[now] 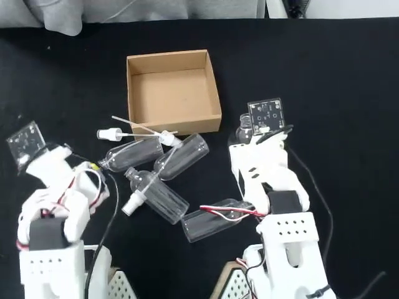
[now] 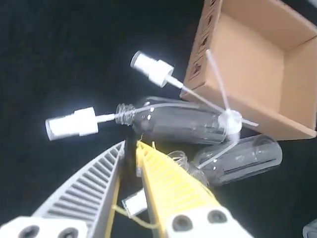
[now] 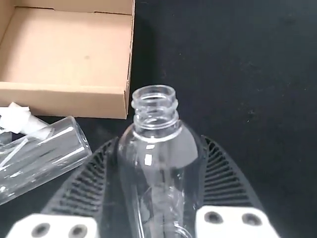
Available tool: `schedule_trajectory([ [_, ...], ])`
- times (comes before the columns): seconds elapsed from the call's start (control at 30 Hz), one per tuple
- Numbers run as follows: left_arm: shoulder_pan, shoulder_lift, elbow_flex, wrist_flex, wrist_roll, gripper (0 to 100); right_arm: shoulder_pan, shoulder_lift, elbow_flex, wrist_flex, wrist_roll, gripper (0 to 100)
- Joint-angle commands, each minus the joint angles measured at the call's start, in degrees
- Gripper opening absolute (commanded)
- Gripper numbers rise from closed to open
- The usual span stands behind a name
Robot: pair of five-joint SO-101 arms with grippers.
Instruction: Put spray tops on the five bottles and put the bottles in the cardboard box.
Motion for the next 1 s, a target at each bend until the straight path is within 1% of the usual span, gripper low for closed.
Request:
schedule_trajectory([
  [0.0,0.5,5.4,-4.4,-1.6,4.3,3,1.5,-1.5,-0.4,-1.9,0.1,12.4],
  [0.2,0.5,9.1,-4.4,-4.8,7.9,3,1.3,-1.5,-0.4,-1.9,0.1,12.4],
  [0.57,0.5,18.7,-5.0,-9.5,10.2,3,1.3,-1.5,-0.3,-1.9,0.1,12.4],
  [0.63,0.5,20.9,-6.3,-9.1,10.5,7,1.3,-1.5,-0.3,-1.9,0.1,12.4],
  [0.73,0.5,24.5,-8.0,-9.1,12.3,18,1.3,-1.5,-0.3,-1.9,0.1,12.4],
  [0.8,0.5,27.0,-8.9,-9.1,12.8,21,1.3,-1.5,-0.3,-1.9,0.1,12.4],
  [0.97,0.1,32.6,-11.6,-9.5,13.8,15,1.3,-1.5,-0.3,-1.9,0.1,12.4],
])
